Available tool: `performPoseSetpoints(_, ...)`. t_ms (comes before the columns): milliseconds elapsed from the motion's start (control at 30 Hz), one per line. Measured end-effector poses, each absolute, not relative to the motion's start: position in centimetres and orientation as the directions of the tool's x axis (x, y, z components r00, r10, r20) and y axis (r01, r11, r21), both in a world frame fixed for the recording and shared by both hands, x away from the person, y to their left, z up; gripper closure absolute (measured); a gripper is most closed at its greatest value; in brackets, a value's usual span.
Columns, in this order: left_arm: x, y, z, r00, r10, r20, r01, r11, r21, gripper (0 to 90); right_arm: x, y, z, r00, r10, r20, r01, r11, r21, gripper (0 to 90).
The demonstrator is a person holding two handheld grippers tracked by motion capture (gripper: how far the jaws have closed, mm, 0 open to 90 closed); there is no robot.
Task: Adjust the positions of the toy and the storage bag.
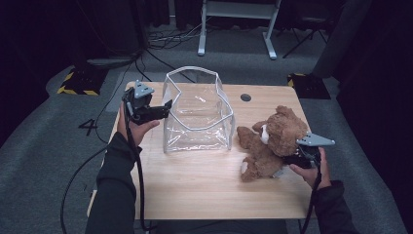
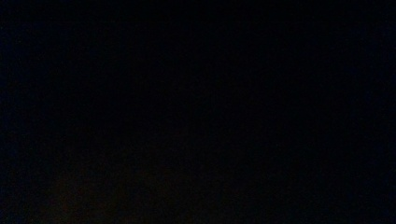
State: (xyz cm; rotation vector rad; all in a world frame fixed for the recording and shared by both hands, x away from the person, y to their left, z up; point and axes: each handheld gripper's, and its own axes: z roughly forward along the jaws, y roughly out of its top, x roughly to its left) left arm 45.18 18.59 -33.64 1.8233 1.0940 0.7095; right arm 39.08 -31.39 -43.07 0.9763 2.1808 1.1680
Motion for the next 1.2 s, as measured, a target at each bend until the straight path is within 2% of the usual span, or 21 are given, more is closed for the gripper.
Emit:
performPoseSetpoints(133,46.4,17.4,-33.1,0.483,0.874,0.051,0.396,-0.27,0.878,17.4,39.1,-31.4,-43.0,-0.631,0.772,-0.073,0.367,0.38,0.849,40.0)
performPoseSetpoints(333,48.3,14.7,-33.3,0.518,0.847,0.122,0.405,-0.368,0.837,17.3,39.1,-31.4,-43.1,-0.631,0.773,-0.074,0.367,0.381,0.849,39.4)
performPoseSetpoints(500,50.2,15.2,-33.3,0.514,0.858,0.015,0.453,-0.286,0.844,15.9,39.0,-31.4,-43.1,-0.633,0.77,-0.077,0.364,0.384,0.848,39.1)
performPoseSetpoints(567,50.6,15.2,-33.3,0.51,0.86,0.011,0.48,-0.296,0.826,17.7,39.1,-31.3,-43.0,-0.634,0.77,-0.078,0.364,0.386,0.848,39.1)
performPoseSetpoints(700,50.6,15.1,-33.3,0.514,0.857,0.039,0.524,-0.35,0.777,28.8,39.1,-31.4,-43.0,-0.634,0.769,-0.078,0.364,0.386,0.848,39.1)
performPoseSetpoints(800,50.6,15.4,-33.6,0.526,0.85,0.024,0.559,-0.367,0.744,33.1,39.1,-31.4,-43.1,-0.634,0.77,-0.076,0.364,0.384,0.848,39.0)
performPoseSetpoints(867,50.4,15.5,-34.0,0.552,0.833,0.026,0.579,-0.405,0.707,47.2,39.0,-31.3,-43.0,-0.633,0.77,-0.078,0.365,0.386,0.847,39.0)
performPoseSetpoints(1067,49.3,15.5,-34.0,0.632,0.775,0.005,0.54,-0.445,0.714,81.0,39.0,-31.2,-43.0,-0.63,0.772,-0.08,0.367,0.387,0.846,38.9)
performPoseSetpoints(1200,48.7,15.2,-34.0,0.648,0.762,0.012,0.518,-0.453,0.726,84.9,39.0,-31.3,-43.0,-0.629,0.773,-0.08,0.367,0.386,0.846,38.9)
